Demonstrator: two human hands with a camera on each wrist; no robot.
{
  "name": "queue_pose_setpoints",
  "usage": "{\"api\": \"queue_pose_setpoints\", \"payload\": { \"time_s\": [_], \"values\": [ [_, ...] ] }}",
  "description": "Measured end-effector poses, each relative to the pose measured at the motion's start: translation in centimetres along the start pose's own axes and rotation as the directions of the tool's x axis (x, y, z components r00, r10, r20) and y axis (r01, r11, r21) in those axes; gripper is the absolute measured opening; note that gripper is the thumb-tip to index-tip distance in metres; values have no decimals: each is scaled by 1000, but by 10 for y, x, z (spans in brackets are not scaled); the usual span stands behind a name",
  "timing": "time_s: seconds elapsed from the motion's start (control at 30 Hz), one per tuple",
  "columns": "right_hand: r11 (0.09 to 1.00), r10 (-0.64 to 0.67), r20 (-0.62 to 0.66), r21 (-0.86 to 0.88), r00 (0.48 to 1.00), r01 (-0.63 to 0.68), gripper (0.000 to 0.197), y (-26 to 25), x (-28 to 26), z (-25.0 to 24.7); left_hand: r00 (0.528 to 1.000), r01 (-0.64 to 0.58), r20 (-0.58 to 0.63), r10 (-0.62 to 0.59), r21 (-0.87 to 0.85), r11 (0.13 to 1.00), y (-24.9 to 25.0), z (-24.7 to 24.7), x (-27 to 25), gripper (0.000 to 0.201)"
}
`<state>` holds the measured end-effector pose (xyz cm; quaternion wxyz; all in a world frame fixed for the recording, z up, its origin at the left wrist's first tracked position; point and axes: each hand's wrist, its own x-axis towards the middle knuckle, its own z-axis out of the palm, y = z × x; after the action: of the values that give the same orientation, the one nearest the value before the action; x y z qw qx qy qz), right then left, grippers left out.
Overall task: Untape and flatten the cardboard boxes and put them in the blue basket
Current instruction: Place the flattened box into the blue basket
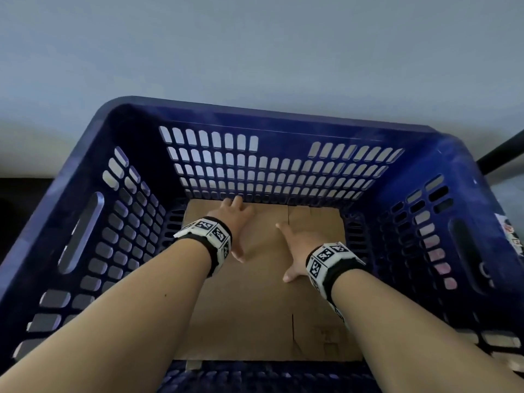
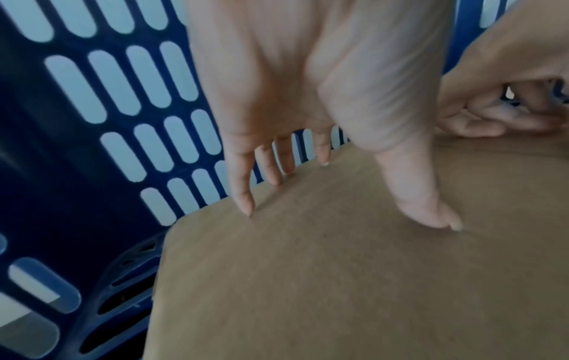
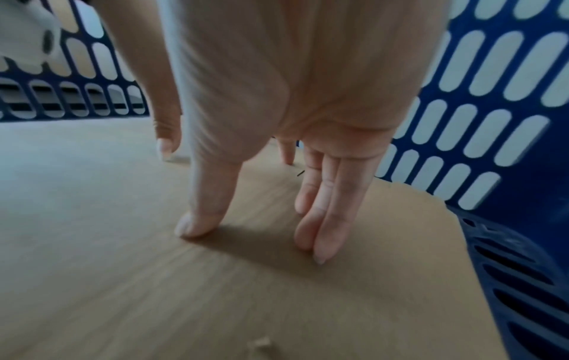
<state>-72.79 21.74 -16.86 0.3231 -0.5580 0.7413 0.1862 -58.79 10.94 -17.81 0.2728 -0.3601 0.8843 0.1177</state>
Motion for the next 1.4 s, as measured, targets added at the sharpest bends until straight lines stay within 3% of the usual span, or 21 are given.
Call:
{"api": "queue_pose_setpoints", "payload": {
  "time_s": [0.33,0.7,0.87,1.1,1.23,1.4],
  "values": [
    [999,4,35,-36,999,-3,106,-2,-6,-14,1000,-18,10,18,-4,1000,-1,-2,-7,107],
    [999,-23,-291,-41,957,12,43,-27,-70,-75,972,40,-229,-51,-52,998,1,-73,-64,73],
    [992,-68,-534,52,843,113,34,-51,-120,-114,921,70,-368,-128,-167,983,-9,-114,-119,66],
    [907,-120,-721,200,682,372,35,-101,-176,-151,803,135,-538,-257,-255,958,-54,-148,-220,52],
    [827,-165,-775,229,610,514,36,-147,-200,-153,750,181,-578,-322,-289,940,-83,-142,-267,52],
    [760,-267,-781,190,565,622,34,-224,-214,-146,694,210,-601,-397,-359,910,-132,-117,-317,51]
  ]
}}
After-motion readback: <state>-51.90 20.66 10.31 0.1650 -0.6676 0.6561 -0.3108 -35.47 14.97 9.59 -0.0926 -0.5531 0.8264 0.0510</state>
